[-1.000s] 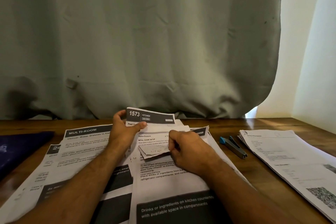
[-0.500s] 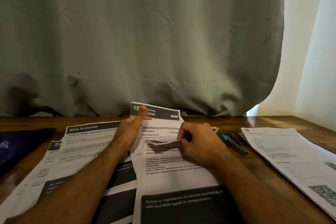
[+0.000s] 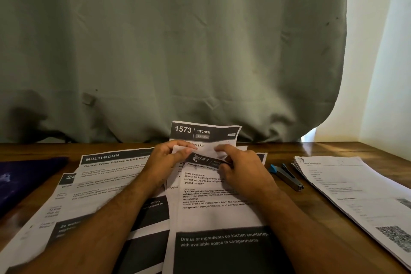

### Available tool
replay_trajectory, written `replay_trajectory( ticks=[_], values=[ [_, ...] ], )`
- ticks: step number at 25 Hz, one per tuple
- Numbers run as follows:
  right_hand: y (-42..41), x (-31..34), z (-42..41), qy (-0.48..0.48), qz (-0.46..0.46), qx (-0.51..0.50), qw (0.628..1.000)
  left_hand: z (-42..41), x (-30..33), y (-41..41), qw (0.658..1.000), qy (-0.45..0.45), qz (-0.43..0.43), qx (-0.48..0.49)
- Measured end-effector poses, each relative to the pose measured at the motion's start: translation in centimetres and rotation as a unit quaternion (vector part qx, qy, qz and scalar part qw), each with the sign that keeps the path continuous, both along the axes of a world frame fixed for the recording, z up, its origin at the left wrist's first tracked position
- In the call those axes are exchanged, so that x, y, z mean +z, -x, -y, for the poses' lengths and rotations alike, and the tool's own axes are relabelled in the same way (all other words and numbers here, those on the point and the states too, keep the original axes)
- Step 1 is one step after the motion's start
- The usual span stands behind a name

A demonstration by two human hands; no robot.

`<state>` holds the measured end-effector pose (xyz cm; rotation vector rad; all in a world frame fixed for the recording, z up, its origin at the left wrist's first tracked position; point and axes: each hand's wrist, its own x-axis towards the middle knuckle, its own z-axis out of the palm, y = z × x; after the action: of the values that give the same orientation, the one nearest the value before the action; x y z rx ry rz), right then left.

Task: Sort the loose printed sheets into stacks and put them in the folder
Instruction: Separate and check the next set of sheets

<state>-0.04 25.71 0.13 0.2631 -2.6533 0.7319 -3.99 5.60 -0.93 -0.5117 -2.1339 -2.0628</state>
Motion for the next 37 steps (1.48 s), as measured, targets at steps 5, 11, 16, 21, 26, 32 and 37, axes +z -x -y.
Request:
replay_trajectory(
  ticks=[5, 11, 16, 21, 26, 32, 37],
  values=[
    [0.4, 0.1, -0.7, 0.016, -0.046, -0.021, 0.999, -1.4, 0.5, -0.6, 0.994, -0.103, 0.018, 0.014],
    [2.3, 1.9, -0.6, 0.105, -0.109, -0.071, 0.986, -1.9, 0.4, -1.1, 0.997, 0.041, 0.049, 0.046],
    [3.0, 1.9, -1.0, 0.114, -0.09, -0.04, 0.989, -1.9, 0.2, -0.4, 0.997, 0.048, 0.047, 0.033],
    [3.2, 2.0, -1.9, 0.093, -0.028, 0.005, 0.995, -1.9, 0.1, -0.3, 0.995, 0.024, 0.101, 0.007],
    [3.6, 1.9, -1.3, 0.064, -0.027, -0.01, 0.998, -1.9, 0.0, 0.2, 0.988, -0.081, 0.119, 0.05],
    [3.0, 2.3, -0.2, 0.05, 0.029, 0.038, 0.998, -1.5, 0.0, 0.4, 0.989, -0.069, 0.133, -0.008],
    [1.9, 2.2, -0.9, 0.068, 0.009, 0.022, 0.997, -0.7, 0.5, 0.1, 0.992, -0.017, 0.122, -0.034]
  ],
)
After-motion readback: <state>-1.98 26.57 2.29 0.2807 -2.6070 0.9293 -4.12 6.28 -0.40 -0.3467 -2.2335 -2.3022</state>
